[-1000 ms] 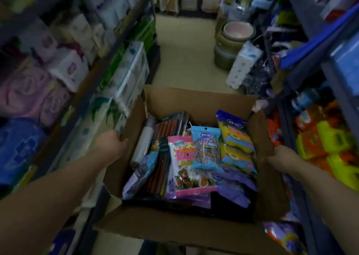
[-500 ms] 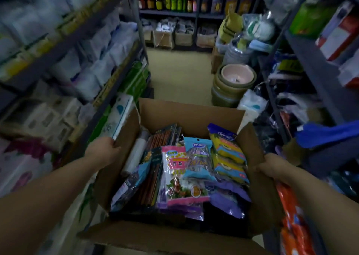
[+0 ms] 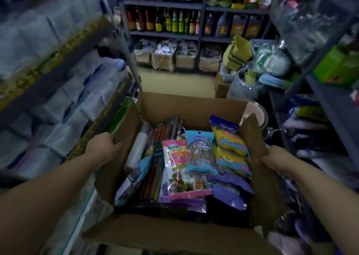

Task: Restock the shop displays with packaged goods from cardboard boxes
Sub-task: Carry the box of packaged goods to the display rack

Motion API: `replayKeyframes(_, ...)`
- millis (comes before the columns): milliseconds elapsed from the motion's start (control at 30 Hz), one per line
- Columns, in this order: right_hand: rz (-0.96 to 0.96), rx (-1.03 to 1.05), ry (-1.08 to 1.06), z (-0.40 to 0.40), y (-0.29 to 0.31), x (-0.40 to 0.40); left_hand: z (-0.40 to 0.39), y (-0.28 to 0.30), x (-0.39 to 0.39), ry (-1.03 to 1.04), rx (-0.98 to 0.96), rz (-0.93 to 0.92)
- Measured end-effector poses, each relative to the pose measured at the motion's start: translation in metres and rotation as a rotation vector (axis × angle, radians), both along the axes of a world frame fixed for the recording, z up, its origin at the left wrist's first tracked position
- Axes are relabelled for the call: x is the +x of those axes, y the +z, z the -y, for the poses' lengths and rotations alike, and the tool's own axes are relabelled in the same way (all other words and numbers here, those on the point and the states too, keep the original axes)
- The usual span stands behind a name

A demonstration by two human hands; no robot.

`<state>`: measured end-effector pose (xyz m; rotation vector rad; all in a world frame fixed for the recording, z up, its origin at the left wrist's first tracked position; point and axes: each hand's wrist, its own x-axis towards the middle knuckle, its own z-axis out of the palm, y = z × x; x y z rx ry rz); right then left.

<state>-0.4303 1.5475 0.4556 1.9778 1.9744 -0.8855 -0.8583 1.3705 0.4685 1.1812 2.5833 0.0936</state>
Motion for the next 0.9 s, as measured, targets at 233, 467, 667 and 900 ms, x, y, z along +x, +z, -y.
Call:
replayKeyframes(233,-0.059,-0.039,-0.164,-0.160,-0.011,-0.028,-0.220,-0.010,-0.052,-0.148,-0.075,-0.020)
replayKeyframes(467,-0.068,-0.047,-0.363,-0.262,-0.013,-0.023,-0.411,0.009,-0.046,-0.282,-0.070,0.000)
replayKeyframes(667,-0.098,-0.020,-0.553,-0.342,-0.020,0.013,-0.583,0.016,-0.020,-0.485,-0.079,-0.021)
replayKeyframes(900,-0.129,-0.037,-0.777,-0.368,-0.028,0.051,-0.733,0.008,0.060,-0.767,-0.080,-0.128)
